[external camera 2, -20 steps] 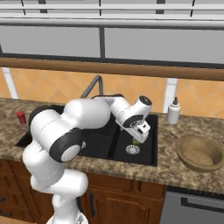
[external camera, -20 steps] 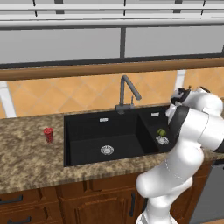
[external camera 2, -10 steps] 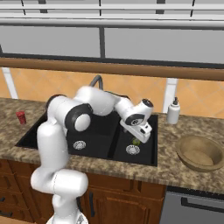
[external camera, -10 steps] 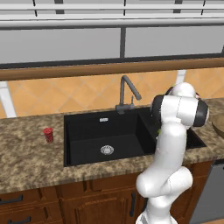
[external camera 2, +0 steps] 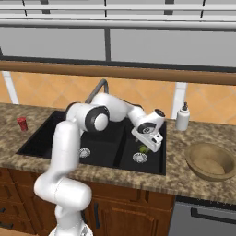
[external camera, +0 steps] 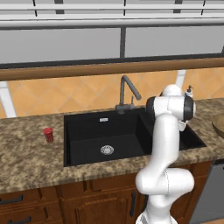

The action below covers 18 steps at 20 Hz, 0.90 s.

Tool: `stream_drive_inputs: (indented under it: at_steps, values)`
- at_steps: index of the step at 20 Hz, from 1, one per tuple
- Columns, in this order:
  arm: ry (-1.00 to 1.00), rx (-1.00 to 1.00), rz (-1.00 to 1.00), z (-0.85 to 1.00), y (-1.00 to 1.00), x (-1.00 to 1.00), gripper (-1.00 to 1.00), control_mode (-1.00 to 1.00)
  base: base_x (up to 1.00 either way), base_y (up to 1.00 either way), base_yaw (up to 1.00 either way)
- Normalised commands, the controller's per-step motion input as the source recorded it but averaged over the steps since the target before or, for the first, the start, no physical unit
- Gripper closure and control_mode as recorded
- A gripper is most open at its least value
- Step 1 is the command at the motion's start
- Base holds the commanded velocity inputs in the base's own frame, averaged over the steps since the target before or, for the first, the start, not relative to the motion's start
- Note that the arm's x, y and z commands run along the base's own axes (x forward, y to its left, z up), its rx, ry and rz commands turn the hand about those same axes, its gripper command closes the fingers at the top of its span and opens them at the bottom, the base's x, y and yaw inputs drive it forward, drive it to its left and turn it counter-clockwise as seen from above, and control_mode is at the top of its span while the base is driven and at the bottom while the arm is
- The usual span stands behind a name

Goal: Pick the lime from the sink and place it in the bowl. Then pick the bowl and place it in the microwave. Then close the microwave door and press the start button.

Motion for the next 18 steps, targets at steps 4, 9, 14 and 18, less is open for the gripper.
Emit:
stream_drive_inputs:
  at_steps: [4,9,14,18]
  values:
    - [0.09,0.01,0.00,-0.41,-0.01,0.70,-1.00,-1.00,0.00,0.00,0.00]
    - [0.12,0.01,0.00,-0.45,0.00,0.56,-1.00,-1.00,0.00,0.00,0.00]
    - [0.05,0.00,0.00,-0.42,-0.01,0.45,-1.00,-1.00,0.00,0.00,0.00]
    - [0.00,0.00,0.00,-0.44,0.00,0.01,-1.00,-1.00,0.00,0.00,0.00]
